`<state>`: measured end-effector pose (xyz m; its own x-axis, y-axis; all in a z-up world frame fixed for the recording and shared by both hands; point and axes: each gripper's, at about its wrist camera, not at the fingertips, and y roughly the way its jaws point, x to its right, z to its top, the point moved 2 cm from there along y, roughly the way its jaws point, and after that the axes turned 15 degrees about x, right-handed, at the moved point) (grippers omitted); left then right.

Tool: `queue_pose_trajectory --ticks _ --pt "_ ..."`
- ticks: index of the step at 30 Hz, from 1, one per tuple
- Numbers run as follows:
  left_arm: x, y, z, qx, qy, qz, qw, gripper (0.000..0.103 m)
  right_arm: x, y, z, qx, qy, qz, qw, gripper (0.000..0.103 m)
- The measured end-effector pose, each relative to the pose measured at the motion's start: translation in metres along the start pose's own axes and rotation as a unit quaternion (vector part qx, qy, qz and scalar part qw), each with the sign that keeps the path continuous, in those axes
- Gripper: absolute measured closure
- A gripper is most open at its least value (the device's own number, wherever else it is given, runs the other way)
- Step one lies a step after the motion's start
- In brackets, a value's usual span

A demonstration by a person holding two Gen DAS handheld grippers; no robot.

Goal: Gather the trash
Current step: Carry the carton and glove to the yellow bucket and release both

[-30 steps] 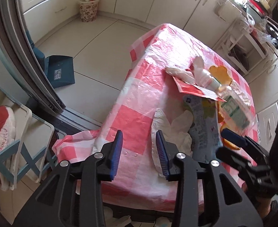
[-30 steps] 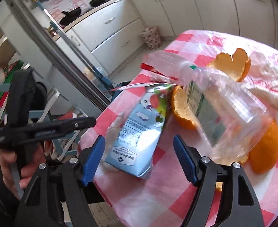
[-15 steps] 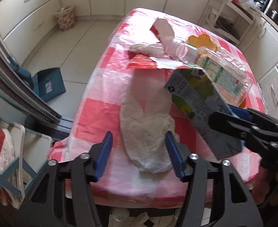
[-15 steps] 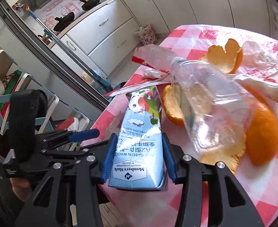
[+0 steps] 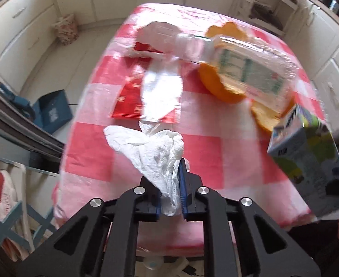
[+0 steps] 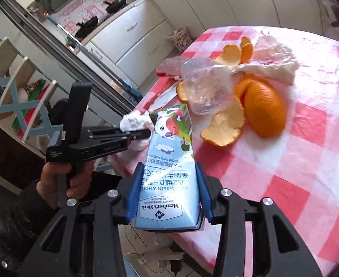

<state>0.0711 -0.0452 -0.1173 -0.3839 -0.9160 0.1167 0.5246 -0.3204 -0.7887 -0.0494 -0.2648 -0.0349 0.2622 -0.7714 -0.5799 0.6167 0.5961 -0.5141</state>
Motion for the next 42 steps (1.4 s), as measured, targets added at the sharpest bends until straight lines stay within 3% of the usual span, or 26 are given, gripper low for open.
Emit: queue_pose_trajectory --ticks 7,10,13,18,24,26,27,28,32,35,37,39,42 --pt "0.057 -0.028 0.001 0.033 0.064 -0.116 0.9907 0.091 0.033 -0.079 0.026 0.103 0.048 -0.009 0.994 0.059" --pt "0.083 -0.040 0.006 0.053 0.076 -0.161 0.9825 0.091 0.053 -0.115 0.037 0.147 0.055 -0.058 0.986 0.059" --pt "0.108 -0.051 0.011 0.070 0.075 -0.217 0.9709 0.091 0.090 -0.148 0.040 0.176 0.071 -0.138 0.972 0.059" --pt "0.160 -0.060 0.014 0.081 0.093 -0.265 0.9564 0.091 0.184 -0.182 0.013 0.168 0.152 -0.281 0.933 0.059" --pt "0.201 -0.061 0.008 0.076 0.115 -0.293 0.9460 0.091 0.256 -0.167 -0.026 0.122 0.239 -0.339 0.902 0.059" --pt "0.210 -0.058 0.005 0.072 0.122 -0.297 0.9444 0.091 0.265 -0.166 -0.030 0.116 0.252 -0.349 0.895 0.053" --pt "0.213 -0.056 0.004 0.071 0.126 -0.297 0.9440 0.091 0.267 -0.166 -0.030 0.116 0.255 -0.355 0.892 0.038" --pt "0.216 -0.054 0.003 0.069 0.128 -0.297 0.9439 0.091 0.272 -0.169 -0.029 0.119 0.253 -0.362 0.889 0.034" --pt "0.218 -0.045 0.003 0.061 0.129 -0.292 0.9457 0.091 0.263 -0.184 -0.016 0.156 0.262 -0.353 0.885 0.033" --pt "0.232 -0.035 0.004 0.051 0.129 -0.294 0.9458 0.091 0.237 -0.215 0.002 0.222 0.243 -0.311 0.892 0.033" --pt "0.248 -0.029 0.005 0.046 0.134 -0.295 0.9447 0.091 0.205 -0.242 0.020 0.283 0.216 -0.287 0.889 0.032" --pt "0.275 -0.023 0.004 0.037 0.139 -0.306 0.9411 0.091 0.174 -0.266 0.031 0.338 0.179 -0.283 0.880 0.022" --pt "0.327 -0.005 0.005 0.023 0.145 -0.320 0.9359 0.091 0.136 -0.298 0.043 0.397 0.116 -0.294 0.862 0.017"
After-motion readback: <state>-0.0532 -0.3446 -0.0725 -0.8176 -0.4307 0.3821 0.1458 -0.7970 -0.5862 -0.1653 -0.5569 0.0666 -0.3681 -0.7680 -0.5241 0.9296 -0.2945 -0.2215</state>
